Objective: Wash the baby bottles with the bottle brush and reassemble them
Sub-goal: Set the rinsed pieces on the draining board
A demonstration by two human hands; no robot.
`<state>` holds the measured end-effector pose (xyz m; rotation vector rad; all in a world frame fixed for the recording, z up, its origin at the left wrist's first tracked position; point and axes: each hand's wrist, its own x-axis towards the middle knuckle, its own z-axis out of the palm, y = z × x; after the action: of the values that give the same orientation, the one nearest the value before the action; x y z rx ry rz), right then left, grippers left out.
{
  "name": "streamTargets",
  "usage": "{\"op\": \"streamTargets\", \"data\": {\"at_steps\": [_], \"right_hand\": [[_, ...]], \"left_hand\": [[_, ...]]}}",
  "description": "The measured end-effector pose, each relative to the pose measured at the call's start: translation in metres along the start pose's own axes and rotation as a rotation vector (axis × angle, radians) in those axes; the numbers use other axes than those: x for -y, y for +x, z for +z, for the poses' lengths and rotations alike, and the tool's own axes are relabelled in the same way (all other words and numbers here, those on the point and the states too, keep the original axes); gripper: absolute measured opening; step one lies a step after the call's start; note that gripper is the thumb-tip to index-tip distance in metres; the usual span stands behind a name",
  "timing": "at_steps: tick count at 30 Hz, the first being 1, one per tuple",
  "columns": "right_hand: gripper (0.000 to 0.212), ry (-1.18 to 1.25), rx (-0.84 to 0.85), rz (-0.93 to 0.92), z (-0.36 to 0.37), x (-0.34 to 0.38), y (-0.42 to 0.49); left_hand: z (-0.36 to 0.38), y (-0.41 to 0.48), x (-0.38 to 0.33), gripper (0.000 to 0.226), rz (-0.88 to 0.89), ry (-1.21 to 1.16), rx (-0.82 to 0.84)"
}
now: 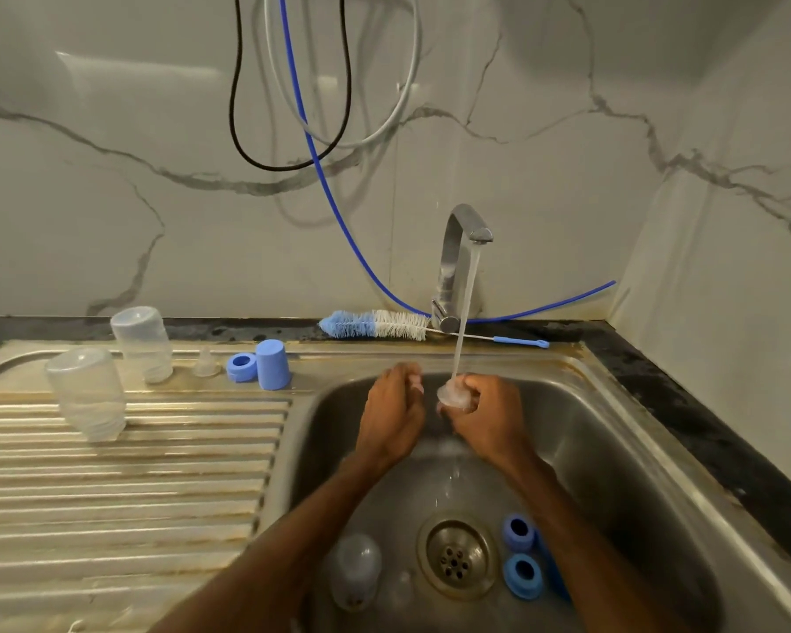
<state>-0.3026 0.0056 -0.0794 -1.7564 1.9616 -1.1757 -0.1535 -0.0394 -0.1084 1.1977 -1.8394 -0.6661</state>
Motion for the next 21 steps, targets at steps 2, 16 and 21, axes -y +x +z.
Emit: {"op": "streamTargets", "data": {"at_steps": [2,16,21], "right_hand": [[0.01,0.004,0.007,0.034,0.002,-0.003,0.001],[0.027,0.086,-0.049,0.139,0.003,0.002,0.002],[0.024,0.183,-0.028,0.108,0.001,0.001,0.001]], "left_hand": [[-0.006,0.008,-0.013,0.048,0.028,0.003,0.007],[0.0,0.065,-0.059,0.095,0.117,0.116,0.254],[-0.014,0.068,-0.052,0.096,0.171,0.201,0.325]]}}
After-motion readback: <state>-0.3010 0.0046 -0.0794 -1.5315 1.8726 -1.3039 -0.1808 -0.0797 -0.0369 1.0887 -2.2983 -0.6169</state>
